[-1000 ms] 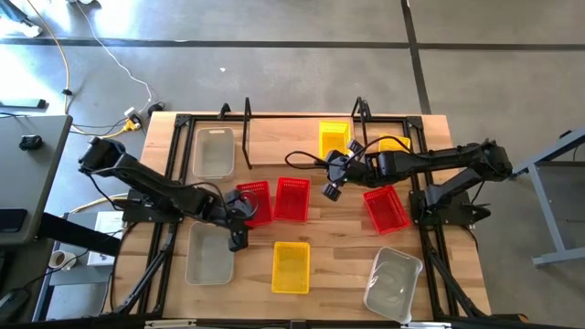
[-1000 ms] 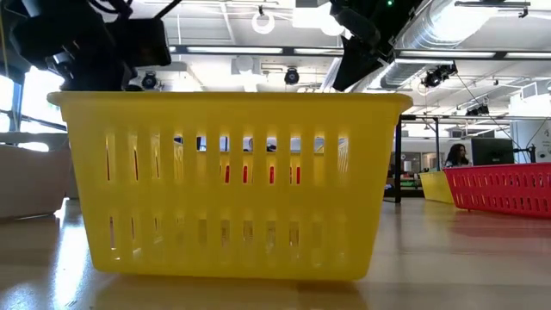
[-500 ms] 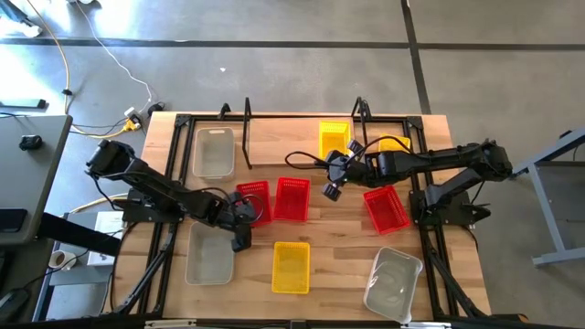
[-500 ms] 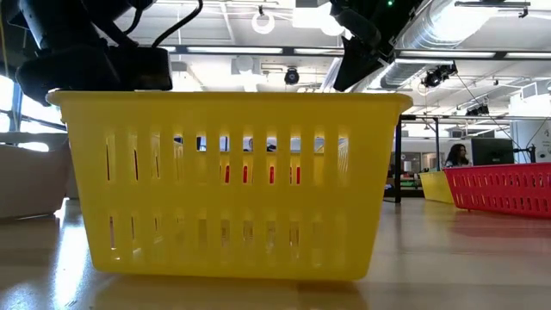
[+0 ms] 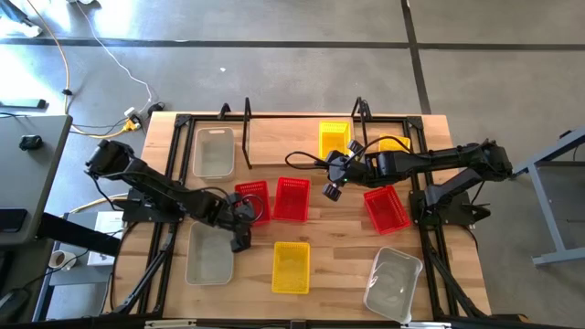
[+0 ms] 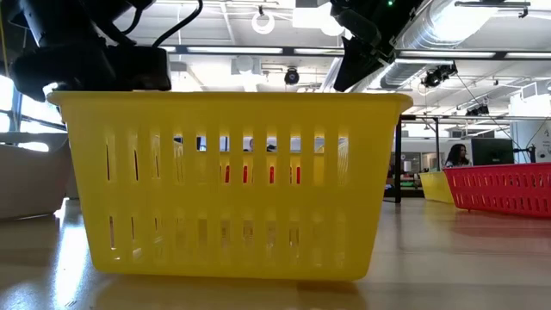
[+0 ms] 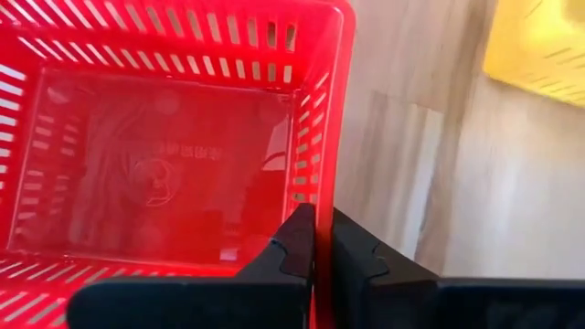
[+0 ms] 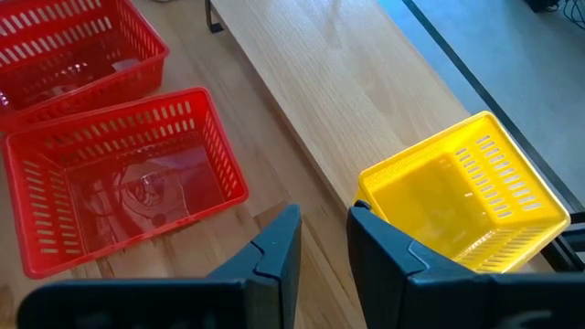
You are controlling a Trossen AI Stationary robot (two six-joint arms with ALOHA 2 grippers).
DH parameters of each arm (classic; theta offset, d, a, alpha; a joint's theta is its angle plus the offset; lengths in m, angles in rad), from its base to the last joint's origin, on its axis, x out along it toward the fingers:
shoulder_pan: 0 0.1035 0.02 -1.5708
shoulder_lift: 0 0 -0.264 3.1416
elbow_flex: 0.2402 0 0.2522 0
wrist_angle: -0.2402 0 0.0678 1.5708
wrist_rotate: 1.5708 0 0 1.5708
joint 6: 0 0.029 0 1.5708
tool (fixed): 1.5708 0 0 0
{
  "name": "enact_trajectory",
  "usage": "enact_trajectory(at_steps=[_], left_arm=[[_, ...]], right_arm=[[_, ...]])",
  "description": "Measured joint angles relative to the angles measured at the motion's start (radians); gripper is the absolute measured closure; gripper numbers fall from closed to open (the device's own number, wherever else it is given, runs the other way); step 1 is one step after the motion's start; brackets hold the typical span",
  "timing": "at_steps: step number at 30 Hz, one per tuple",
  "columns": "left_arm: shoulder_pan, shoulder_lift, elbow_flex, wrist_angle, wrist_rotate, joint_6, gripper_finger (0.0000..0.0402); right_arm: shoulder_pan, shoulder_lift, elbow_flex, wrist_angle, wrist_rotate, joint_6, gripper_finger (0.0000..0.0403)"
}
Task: Stack baskets on shelf by color
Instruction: Put the left red bin on the shelf
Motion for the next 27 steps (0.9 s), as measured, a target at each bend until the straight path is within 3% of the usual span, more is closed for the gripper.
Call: enact_trajectory(at_steps=[20, 27], left_arm=[[0.0, -0.255, 0.0, -0.081, -0.009, 0.033, 0.0401], [-0.001, -0.372, 0.001, -0.071, -0.009, 0.11, 0.0401]], right_arm=[[0.0, 0.0, 0.0, -0.002, -0.012, 0.011, 0.0326], [0.0, 0.0, 0.0, -0.002, -0.012, 0.011, 0.0326]])
